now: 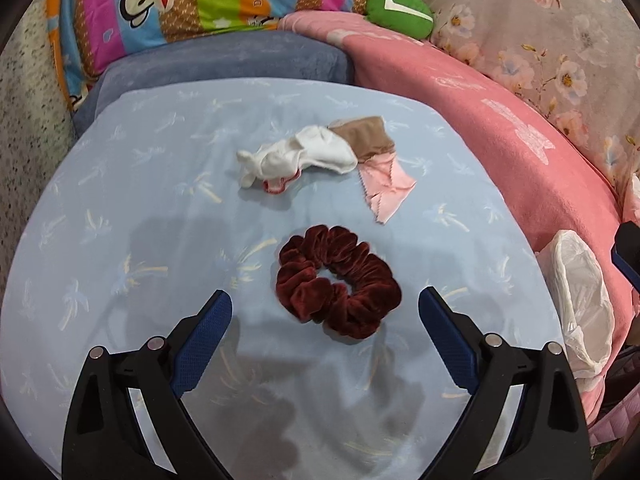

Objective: Collect trash
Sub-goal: 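Move both open tools back over the brown scrunchie and white sock, then grasp the brown scrunchie with the left gripper while the right gripper grasps the white sock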

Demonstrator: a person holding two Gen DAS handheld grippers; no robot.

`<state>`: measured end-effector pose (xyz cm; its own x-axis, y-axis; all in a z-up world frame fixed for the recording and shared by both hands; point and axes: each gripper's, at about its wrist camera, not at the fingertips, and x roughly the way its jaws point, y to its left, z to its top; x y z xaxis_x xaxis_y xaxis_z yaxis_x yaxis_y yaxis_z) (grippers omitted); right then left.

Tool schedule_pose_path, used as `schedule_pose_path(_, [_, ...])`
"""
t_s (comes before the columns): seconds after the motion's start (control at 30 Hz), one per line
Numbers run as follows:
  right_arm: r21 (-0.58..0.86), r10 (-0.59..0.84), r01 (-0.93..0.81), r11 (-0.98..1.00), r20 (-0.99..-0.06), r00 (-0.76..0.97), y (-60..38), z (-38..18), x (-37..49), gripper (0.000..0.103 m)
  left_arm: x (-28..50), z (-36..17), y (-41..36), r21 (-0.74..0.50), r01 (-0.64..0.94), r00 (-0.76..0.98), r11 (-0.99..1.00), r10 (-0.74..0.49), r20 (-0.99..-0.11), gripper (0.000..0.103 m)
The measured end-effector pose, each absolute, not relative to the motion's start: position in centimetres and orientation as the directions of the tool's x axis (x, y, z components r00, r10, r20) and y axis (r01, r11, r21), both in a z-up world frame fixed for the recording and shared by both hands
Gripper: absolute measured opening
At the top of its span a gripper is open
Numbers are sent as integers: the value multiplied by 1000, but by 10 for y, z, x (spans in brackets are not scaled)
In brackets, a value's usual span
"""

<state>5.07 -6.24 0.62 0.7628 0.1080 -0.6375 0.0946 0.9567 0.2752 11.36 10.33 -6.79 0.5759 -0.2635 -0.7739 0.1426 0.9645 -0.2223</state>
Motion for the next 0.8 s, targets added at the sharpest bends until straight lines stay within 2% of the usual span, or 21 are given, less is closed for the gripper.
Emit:
schedule_pose_path(0.33, [267, 110, 103, 958, -677, 728, -44, -15, 78, 46, 138, -95, 101, -307, 135, 509, 942, -331, -794, 90])
schedule_pose_path(0.37, [264, 110, 102, 959, -681, 724, -42, -17, 81, 46, 139, -96, 101, -310, 136, 506, 941, -334, -795, 87])
schedule_pose_path(0.4, [262, 111, 101, 960, -685, 720, -41, -19, 84, 46, 140, -98, 102, -316, 135, 500, 939, -340, -797, 77])
schedule_pose_path(0.47, [259, 115, 98, 961, -693, 712, -38, -24, 91, 46, 141, -98, 104, -310, 142, 505, 940, -338, -794, 67])
schedule_pose_path(0.5, [258, 118, 94, 962, -698, 707, -35, -26, 95, 46, 141, -98, 106, -314, 148, 500, 938, -344, -794, 57])
schedule_pose_path(0.53, [257, 121, 90, 962, -701, 703, -33, -28, 99, 46, 141, -98, 108, -321, 152, 499, 935, -353, -791, 52])
schedule_pose_path(0.57, [255, 124, 86, 963, -704, 699, -30, -30, 103, 46, 141, -98, 111, -342, 159, 490, 926, -375, -787, 39])
schedule_pose_path(0.6, [253, 127, 81, 964, -707, 696, -28, -31, 106, 46, 141, -97, 116, -362, 160, 484, 918, -393, -782, 32])
schedule_pose_path(0.63, [252, 132, 75, 965, -710, 692, -24, -33, 111, 46, 141, -96, 120, -370, 157, 487, 916, -397, -778, 28])
schedule_pose_path(0.7, [249, 141, 60, 967, -714, 686, -16, -36, 120, 46, 141, -91, 127, -364, 157, 500, 918, -392, -772, 11])
schedule_pose_path(0.8, [250, 160, 37, 968, -719, 676, -2, -40, 133, 46, 140, -84, 143, -370, 146, 514, 918, -390, -764, 11])
